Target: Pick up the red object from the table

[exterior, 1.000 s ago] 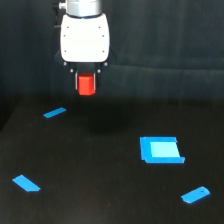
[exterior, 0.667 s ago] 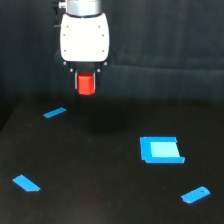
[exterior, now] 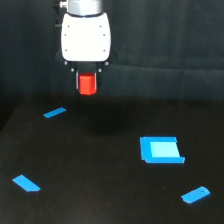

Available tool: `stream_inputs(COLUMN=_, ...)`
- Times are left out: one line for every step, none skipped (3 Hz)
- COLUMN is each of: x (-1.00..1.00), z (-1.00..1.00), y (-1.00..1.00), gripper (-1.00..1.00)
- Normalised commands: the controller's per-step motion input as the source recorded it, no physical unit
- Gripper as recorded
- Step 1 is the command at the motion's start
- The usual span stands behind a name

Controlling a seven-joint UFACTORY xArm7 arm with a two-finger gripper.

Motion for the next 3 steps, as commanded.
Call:
stream_inputs(x=0.15, z=0.1, y=-0.09, gripper=-0.93)
stream_inputs(x=0.02, z=0.01, y=-0.05, gripper=-1.0)
stream_inputs(x=-0.01, z=0.04, y=-0.04, gripper=-0.99)
